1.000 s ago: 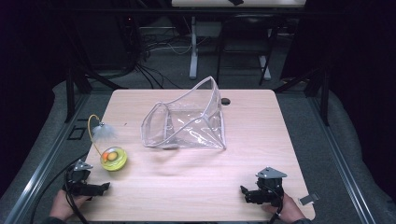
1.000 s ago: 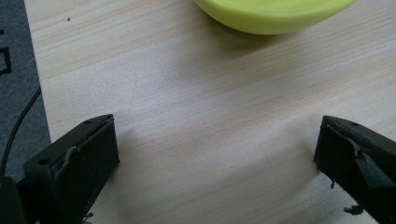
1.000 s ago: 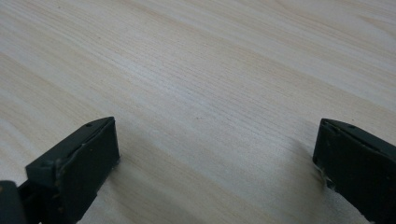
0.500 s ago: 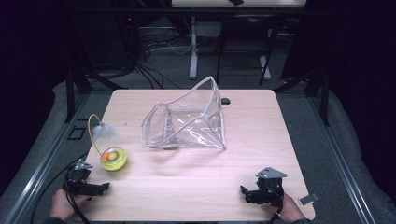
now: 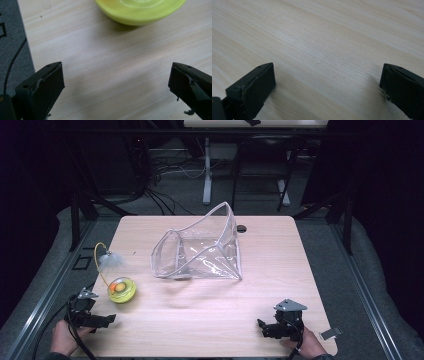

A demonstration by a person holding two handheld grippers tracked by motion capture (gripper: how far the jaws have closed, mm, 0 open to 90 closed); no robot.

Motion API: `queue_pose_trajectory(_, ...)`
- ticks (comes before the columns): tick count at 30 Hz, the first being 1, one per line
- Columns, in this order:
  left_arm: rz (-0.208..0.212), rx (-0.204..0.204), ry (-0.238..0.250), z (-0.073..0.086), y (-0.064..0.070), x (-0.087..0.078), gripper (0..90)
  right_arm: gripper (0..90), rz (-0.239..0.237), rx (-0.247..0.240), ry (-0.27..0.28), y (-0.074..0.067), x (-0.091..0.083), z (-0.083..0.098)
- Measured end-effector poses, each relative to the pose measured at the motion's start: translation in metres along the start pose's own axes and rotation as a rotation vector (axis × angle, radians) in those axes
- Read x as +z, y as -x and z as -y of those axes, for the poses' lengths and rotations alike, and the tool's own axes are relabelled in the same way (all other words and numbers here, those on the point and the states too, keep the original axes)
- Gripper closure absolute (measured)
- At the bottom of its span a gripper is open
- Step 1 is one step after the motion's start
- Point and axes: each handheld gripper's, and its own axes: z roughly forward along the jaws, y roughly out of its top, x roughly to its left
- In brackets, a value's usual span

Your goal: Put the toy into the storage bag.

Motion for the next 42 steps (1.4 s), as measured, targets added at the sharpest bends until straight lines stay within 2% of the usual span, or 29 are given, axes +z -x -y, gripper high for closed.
queue_pose_trajectory(10,-0.003,0.016,0.024,-0.006,0.001,-0.016,0.2,0.0,-0.002,-0.001,-0.002,0.0,0.0,0.0)
queue_pose_trajectory(12,0.005,0.016,0.021,-0.007,0.001,-0.018,0.2,0.0,0.0,0.0,0.0,0.0,0.0,0.0)
queue_pose_trajectory(13,0.012,0.023,0.004,-0.008,0.0,-0.019,0.1,0.0,0.0,0.0,0.0,0.0,0.0,0.0)
queue_pose_trajectory(15,0.008,0.023,0.006,-0.008,0.0,-0.018,0.2,0.0,0.0,0.0,0.0,0.0,0.0,0.0)
queue_pose_trajectory(16,0.021,0.021,-0.001,-0.009,-0.001,-0.019,0.1,0.0,0.0,0.0,0.0,0.0,0.0,0.0)
queue_pose_trajectory(19,0.01,0.024,-0.001,-0.011,-0.001,-0.02,0.1,0.0,-0.001,-0.001,-0.001,0.0,0.0,0.0)
queue_pose_trajectory(20,0.022,0.026,-0.008,-0.012,-0.002,-0.022,0.1,0.0,-0.002,-0.001,-0.001,0.0,0.0,0.0)
queue_pose_trajectory(21,0.011,0.026,0.006,-0.012,-0.002,-0.022,0.1,0.0,0.0,0.0,0.0,0.0,0.0,0.0)
queue_pose_trajectory(24,0.034,0.022,0.011,-0.015,-0.002,-0.027,0.1,0.0,0.0,0.0,0.0,0.0,0.0,0.0)
queue_pose_trajectory(26,0.033,0.03,0.02,-0.019,-0.002,-0.03,0.1,0.0,0.0,-0.001,-0.001,0.0,0.0,0.0)
queue_pose_trajectory(28,0.037,0.019,0.037,-0.025,-0.001,-0.033,0.1,0.0,-0.001,-0.002,-0.002,0.0,0.0,0.0)
queue_pose_trajectory(31,0.049,0.021,0.032,-0.03,-0.002,-0.036,0.0,0.0,0.001,-0.002,-0.001,0.0,0.0,0.0)
queue_pose_trajectory(39,0.051,0.018,0.07,-0.041,-0.005,-0.05,0.0,0.0,-0.001,-0.002,-0.002,0.0,0.0,0.0)
queue_pose_trajectory(42,0.052,0.027,0.061,-0.046,-0.005,-0.053,0.0,0.0,-0.001,-0.002,-0.002,0.0,0.0,0.0)
